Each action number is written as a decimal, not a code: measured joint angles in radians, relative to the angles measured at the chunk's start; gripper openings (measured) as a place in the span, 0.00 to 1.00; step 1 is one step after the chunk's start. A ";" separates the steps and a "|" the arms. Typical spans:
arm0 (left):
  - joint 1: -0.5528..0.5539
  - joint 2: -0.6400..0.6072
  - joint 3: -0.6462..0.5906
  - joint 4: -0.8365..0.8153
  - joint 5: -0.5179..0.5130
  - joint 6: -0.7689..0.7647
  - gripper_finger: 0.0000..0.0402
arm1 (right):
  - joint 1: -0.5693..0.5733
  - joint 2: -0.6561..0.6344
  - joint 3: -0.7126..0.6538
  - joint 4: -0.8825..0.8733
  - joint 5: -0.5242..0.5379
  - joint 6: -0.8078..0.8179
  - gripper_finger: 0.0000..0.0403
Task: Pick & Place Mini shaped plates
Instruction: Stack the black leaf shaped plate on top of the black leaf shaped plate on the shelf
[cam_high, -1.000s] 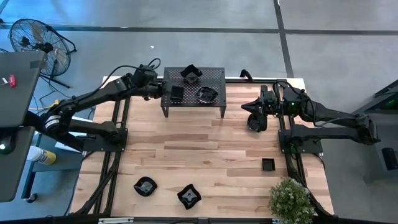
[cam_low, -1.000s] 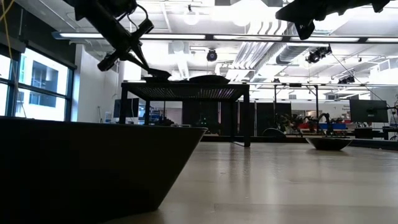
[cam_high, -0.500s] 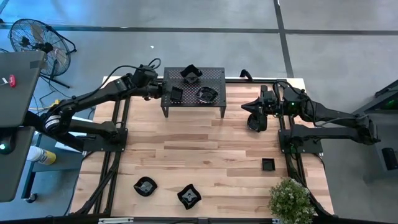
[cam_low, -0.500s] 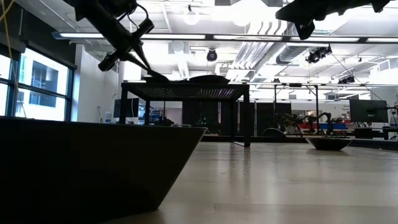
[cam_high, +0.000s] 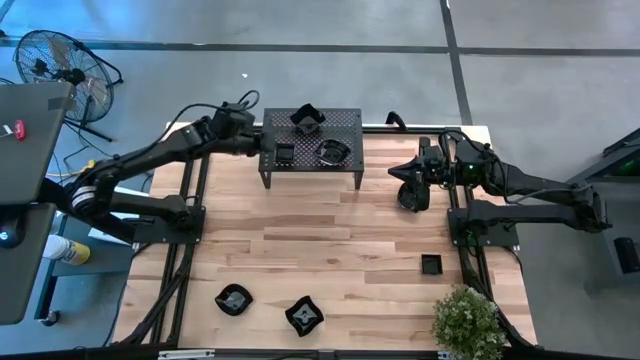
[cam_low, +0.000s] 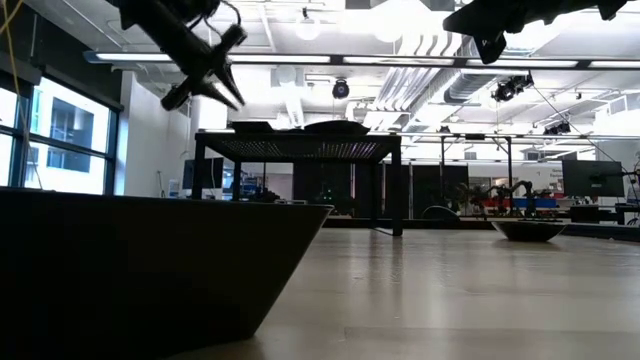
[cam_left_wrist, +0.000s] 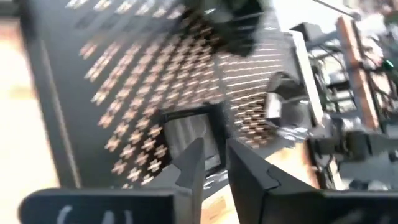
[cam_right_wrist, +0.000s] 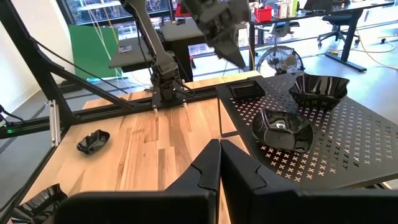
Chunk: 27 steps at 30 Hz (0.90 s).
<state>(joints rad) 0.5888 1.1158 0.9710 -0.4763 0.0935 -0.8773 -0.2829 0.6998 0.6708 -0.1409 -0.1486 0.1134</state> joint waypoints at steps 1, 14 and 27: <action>0.000 -0.002 0.013 0.003 0.012 0.035 0.13 | 0.000 0.000 0.000 0.000 0.000 0.000 0.01; -0.376 -0.002 0.148 -0.127 -0.099 0.326 0.00 | 0.000 0.000 0.000 0.004 0.034 -0.001 0.01; -0.794 0.031 0.147 -0.338 -0.271 0.241 0.00 | 0.000 0.000 0.000 0.004 0.034 -0.015 0.02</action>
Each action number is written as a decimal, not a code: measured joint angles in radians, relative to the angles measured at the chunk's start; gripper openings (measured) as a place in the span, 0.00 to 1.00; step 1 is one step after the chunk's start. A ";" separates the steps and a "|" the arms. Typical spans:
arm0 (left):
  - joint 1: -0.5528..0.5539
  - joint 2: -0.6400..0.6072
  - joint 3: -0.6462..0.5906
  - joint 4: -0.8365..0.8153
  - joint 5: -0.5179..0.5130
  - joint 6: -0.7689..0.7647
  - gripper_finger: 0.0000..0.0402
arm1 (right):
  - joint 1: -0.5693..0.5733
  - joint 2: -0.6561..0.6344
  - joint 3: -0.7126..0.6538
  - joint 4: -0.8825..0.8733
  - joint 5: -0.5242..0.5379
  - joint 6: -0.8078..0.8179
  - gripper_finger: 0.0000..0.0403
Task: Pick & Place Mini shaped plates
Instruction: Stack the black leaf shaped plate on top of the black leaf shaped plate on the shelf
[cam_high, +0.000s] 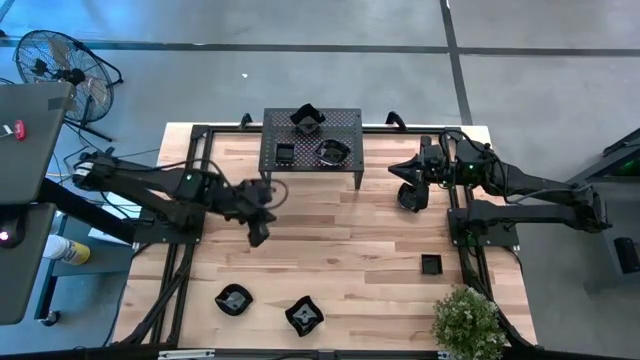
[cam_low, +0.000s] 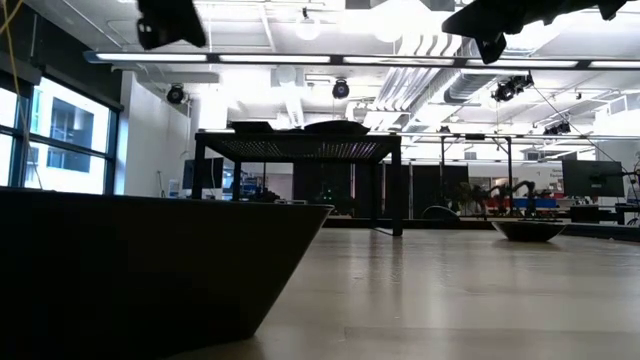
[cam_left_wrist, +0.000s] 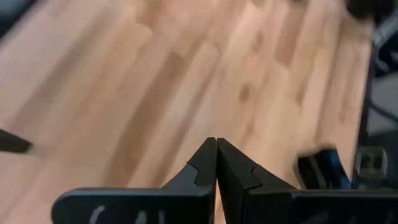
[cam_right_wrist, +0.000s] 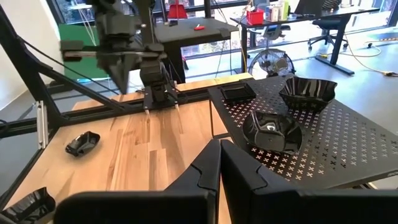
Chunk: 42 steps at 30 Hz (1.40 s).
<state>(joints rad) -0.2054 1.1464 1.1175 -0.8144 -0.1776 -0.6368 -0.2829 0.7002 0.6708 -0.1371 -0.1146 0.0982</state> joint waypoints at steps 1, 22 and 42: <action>-0.020 0.005 0.000 -0.009 0.010 -0.004 0.00 | 0.000 0.000 0.000 0.000 0.000 -0.002 0.02; -0.331 0.209 -0.103 -0.194 0.297 -0.347 0.31 | 0.000 0.000 0.000 0.000 0.000 -0.021 0.02; -0.393 0.216 -0.450 0.282 0.447 -0.320 0.23 | 0.000 0.000 0.000 0.000 -0.003 -0.010 0.02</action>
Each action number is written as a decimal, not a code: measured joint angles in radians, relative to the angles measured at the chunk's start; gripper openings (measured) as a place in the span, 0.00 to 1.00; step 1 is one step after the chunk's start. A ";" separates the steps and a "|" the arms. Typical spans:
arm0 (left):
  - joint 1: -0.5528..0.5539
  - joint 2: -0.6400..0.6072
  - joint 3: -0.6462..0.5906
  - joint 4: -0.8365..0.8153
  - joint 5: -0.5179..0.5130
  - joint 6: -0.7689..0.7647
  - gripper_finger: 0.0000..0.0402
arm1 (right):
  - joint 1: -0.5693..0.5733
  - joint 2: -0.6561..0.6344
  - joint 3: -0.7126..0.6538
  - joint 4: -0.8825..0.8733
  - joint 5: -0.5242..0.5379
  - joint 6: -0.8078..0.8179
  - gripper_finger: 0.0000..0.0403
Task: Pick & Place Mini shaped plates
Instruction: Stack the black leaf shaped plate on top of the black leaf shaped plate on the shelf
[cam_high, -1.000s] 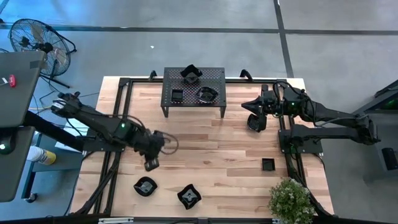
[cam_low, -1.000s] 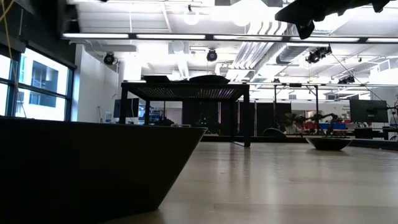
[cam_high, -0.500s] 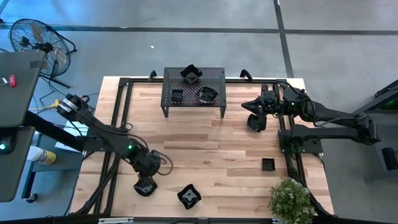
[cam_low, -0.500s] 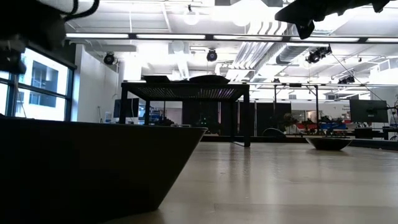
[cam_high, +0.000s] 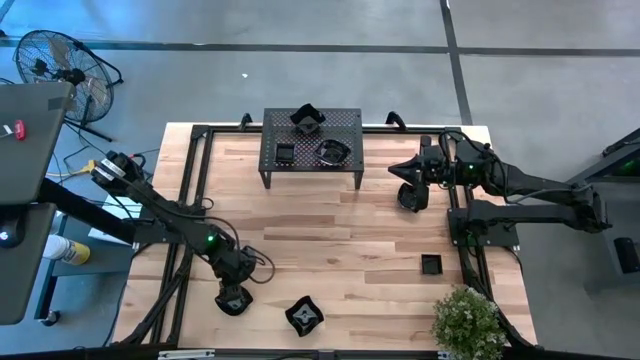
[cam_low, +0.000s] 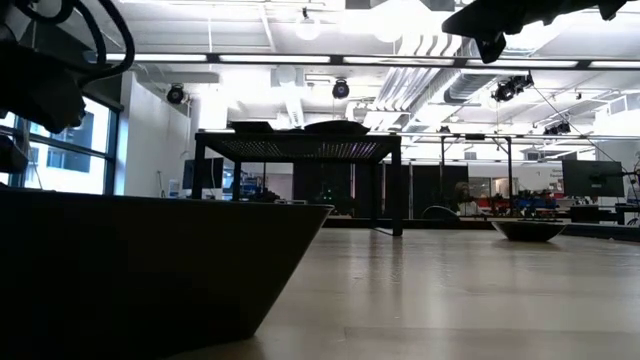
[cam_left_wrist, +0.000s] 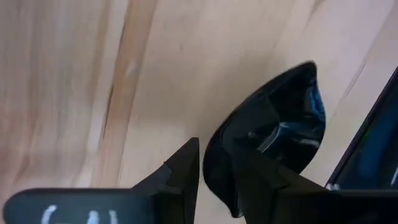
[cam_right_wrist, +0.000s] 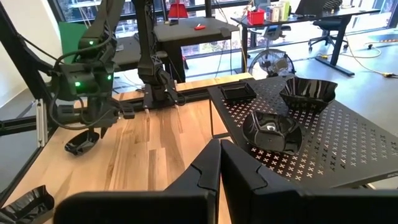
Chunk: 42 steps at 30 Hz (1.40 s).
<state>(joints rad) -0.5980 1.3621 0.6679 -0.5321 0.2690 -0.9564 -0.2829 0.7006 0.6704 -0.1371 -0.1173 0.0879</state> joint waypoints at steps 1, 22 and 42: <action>0.000 0.000 -0.004 0.008 0.002 0.011 0.23 | 0.000 0.000 0.000 0.000 0.001 0.000 0.02; 0.056 -0.006 0.098 -0.040 0.037 0.039 0.01 | 0.000 0.000 0.000 0.000 0.031 -0.003 0.02; 0.689 0.350 0.533 -0.125 -0.132 0.614 0.00 | 0.000 0.000 0.000 -0.001 0.017 0.001 0.02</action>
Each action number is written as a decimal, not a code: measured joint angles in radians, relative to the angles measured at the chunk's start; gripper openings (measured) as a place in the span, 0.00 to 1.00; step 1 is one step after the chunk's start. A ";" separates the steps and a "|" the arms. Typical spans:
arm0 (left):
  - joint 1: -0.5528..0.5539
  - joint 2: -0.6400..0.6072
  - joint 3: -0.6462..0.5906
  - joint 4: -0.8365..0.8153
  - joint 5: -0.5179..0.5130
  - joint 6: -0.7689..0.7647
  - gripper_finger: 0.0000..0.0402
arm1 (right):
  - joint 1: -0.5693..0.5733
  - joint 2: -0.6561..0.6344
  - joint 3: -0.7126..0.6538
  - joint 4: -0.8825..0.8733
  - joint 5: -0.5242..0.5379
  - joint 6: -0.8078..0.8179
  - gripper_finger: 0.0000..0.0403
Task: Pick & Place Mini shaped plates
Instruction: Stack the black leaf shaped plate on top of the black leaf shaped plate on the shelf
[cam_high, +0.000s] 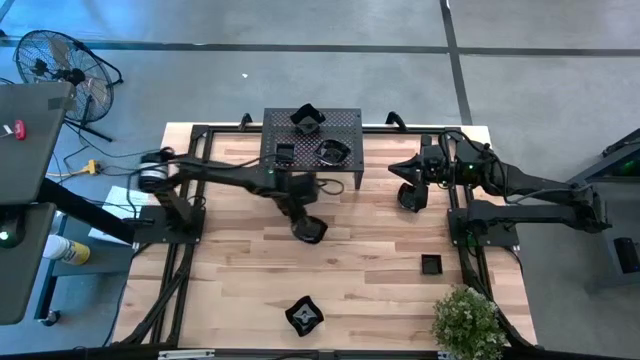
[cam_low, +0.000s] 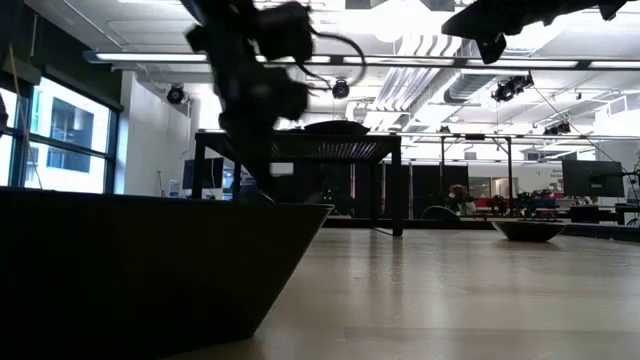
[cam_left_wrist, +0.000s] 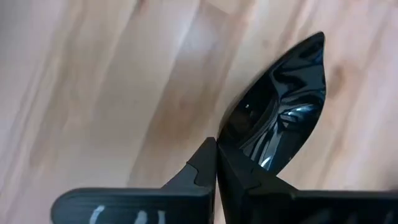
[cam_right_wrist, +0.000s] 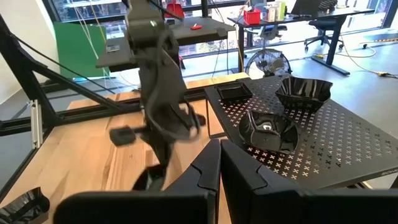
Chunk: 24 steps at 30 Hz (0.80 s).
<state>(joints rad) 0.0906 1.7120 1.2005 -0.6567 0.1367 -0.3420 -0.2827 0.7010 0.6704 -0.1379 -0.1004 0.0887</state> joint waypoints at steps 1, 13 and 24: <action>0.008 0.027 0.017 0.000 -0.001 0.004 0.00 | 0.000 0.000 0.000 0.000 0.000 0.000 0.02; 0.014 0.189 0.151 0.029 -0.073 0.051 0.00 | 0.000 0.000 0.000 -0.001 0.000 -0.003 0.02; 0.014 0.189 0.190 0.035 -0.126 0.051 0.14 | 0.000 0.000 0.000 0.000 -0.001 -0.011 0.02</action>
<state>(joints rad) 0.1047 1.9010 1.3910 -0.6221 0.0105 -0.2913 -0.2828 0.7006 0.6704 -0.1383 -0.1017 0.0776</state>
